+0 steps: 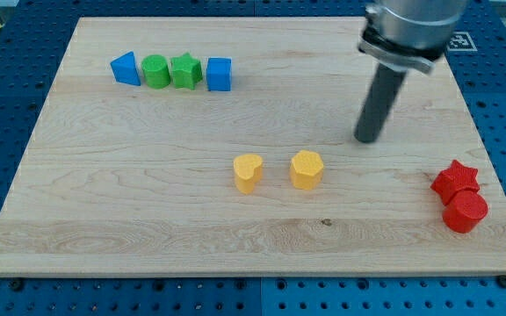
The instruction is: Nudge the green circle along with the green star down a bit
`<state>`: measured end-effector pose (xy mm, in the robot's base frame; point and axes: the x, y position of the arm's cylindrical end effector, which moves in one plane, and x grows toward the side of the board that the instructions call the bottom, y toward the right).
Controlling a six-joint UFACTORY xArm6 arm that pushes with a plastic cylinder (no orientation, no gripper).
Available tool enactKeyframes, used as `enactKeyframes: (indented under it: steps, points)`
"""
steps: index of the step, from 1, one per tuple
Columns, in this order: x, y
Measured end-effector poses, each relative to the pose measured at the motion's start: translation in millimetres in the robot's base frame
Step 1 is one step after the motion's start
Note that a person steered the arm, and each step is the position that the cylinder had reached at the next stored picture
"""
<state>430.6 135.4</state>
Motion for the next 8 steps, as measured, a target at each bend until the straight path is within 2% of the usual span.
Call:
enactKeyframes:
  steps: [1, 2, 3, 4, 5, 8]
  points:
    - [-73.8, -16.8]
    - [-144.0, -68.9]
    - [-179.3, -160.9]
    - [-184.4, -250.1]
    - [-165.5, -272.6]
    - [-80.1, -255.8]
